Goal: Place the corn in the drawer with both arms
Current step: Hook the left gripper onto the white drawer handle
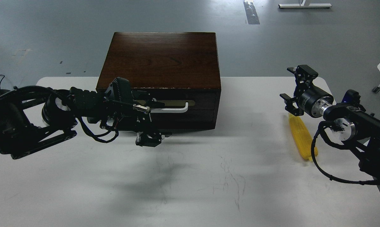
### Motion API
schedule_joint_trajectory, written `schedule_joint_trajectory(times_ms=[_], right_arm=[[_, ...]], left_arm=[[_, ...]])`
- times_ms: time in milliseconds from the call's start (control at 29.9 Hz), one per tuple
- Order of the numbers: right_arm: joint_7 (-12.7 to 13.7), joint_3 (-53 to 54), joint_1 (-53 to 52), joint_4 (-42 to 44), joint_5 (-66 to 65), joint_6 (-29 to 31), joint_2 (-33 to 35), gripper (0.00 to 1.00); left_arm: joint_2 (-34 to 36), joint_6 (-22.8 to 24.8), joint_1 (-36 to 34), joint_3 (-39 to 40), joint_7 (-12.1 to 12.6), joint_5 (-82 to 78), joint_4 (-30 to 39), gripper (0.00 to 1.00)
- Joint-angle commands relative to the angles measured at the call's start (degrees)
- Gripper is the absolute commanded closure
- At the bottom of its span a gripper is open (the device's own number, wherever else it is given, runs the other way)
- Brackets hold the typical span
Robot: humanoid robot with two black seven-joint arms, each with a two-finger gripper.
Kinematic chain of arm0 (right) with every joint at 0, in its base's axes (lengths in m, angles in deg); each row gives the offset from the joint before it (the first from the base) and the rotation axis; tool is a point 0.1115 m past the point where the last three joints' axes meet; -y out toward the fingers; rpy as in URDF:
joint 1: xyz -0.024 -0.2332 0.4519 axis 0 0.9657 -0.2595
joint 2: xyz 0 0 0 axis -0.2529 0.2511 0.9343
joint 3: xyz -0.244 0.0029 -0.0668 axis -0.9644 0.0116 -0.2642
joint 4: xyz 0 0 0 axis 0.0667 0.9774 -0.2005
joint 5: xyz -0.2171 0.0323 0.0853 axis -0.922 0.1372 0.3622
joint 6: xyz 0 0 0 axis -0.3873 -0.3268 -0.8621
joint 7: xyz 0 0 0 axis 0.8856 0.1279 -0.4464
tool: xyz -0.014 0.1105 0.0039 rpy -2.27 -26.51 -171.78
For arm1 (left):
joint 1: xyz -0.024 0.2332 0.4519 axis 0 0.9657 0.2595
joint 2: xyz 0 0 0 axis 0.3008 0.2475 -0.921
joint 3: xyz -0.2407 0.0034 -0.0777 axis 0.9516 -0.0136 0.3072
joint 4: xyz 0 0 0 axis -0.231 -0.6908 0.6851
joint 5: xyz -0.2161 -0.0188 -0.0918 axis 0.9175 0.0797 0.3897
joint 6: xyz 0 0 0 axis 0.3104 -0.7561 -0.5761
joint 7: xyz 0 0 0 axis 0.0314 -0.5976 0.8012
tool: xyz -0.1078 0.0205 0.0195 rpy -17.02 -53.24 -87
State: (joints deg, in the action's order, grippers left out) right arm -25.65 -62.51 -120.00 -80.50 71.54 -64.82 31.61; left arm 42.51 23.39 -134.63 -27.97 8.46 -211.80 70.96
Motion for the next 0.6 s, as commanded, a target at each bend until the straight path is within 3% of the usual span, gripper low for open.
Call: schedule_joint_trajectory(times_ms=[0,334,435,569], right_arm=[[0.0,0.01,0.0,0.0,0.0,0.0,0.04,0.0],[-0.17,0.09,0.35,-0.18,0.0,0.0,0.04,0.0],[-0.17,0.27,0.35,-0.18,0.0,0.0,0.04,0.0],[-0.17,0.36,0.44,-0.09,0.0,0.0,0.13,0.0]], left_arm=[[-0.02,0.09,0.0,-0.08,-0.01,0.0,-0.06,0.01],[-0.1,0.18,0.0,0.01,-0.18,0.0,0.21,0.01],[-0.02,0.18,-0.09,-0.08,-3.51,0.0,0.47,0.01],[-0.02,0.18,-0.27,-1.12,-3.75,0.0,0.82,0.01]])
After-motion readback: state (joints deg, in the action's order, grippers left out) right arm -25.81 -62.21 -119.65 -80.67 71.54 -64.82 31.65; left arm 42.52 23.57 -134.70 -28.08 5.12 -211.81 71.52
